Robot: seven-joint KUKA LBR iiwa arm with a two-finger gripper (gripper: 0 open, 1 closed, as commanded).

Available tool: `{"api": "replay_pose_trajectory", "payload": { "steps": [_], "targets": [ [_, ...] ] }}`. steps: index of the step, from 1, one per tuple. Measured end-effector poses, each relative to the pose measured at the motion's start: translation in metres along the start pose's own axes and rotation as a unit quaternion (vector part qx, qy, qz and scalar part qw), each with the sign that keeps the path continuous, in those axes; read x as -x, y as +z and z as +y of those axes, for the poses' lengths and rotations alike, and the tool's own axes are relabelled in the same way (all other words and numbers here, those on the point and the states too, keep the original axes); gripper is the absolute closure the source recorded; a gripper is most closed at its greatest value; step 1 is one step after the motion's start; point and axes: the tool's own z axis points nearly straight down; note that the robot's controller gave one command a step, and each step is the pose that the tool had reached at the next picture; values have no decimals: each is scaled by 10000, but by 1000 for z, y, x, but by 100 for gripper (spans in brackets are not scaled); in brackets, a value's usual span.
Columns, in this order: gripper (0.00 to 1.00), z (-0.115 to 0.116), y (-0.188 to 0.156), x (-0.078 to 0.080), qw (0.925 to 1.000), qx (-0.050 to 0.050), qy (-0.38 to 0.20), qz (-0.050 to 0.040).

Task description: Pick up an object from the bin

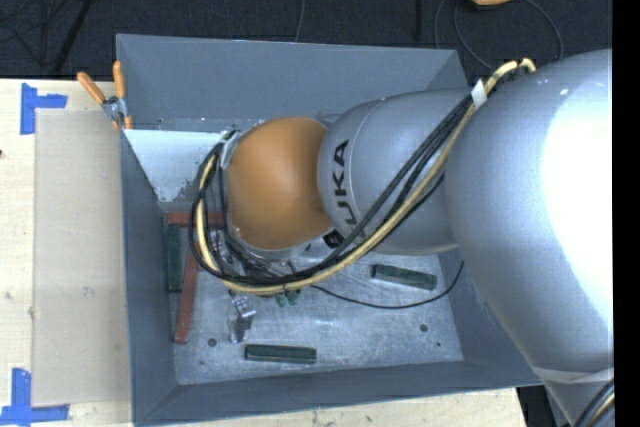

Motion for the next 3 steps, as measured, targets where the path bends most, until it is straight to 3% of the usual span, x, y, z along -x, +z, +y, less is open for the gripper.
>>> {"api": "replay_pose_trajectory", "payload": {
  "steps": [1,2,3],
  "targets": [
    [0,-32,1,21,9942,2,-1079,-24],
    [0,-52,-8,23,9802,-1,-1980,-20],
    [0,-79,-27,16,9939,6,-1100,-18]
  ]
}}
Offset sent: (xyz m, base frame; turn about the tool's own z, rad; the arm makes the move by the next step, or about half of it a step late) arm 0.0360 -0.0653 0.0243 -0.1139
